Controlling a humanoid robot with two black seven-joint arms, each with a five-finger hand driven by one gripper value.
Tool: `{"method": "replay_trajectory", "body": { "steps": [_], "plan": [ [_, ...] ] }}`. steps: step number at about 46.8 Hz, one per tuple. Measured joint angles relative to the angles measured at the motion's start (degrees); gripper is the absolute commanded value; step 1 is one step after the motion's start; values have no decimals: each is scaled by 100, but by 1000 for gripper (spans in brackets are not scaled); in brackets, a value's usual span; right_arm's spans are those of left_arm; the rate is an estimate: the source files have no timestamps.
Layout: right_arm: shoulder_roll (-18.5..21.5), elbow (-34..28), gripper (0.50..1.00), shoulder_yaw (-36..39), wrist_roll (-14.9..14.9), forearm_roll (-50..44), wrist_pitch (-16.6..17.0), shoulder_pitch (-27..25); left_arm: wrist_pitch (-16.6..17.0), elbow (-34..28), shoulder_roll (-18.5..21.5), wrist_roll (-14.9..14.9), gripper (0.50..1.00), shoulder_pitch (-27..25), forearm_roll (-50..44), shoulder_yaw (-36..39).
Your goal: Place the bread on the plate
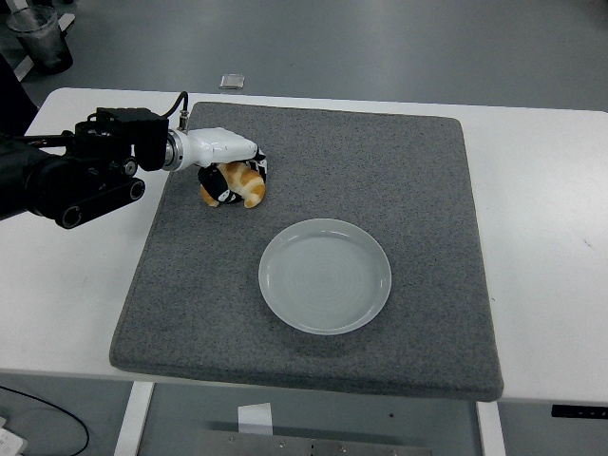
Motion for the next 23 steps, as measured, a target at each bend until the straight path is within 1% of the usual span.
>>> {"method": "replay_trajectory", "body": {
  "steps": [13,20,23],
  "plan": [
    [0,0,932,1,0,0,0,0,-15,2,0,11,500,-33,-31,2],
    [0,0,932,1,0,0,0,0,-12,-11,0,6,500,-129,-82,-32],
    [0,0,932,0,0,0,0,0,-15,-26,0,4,500,-247,-100,-56]
  ]
}}
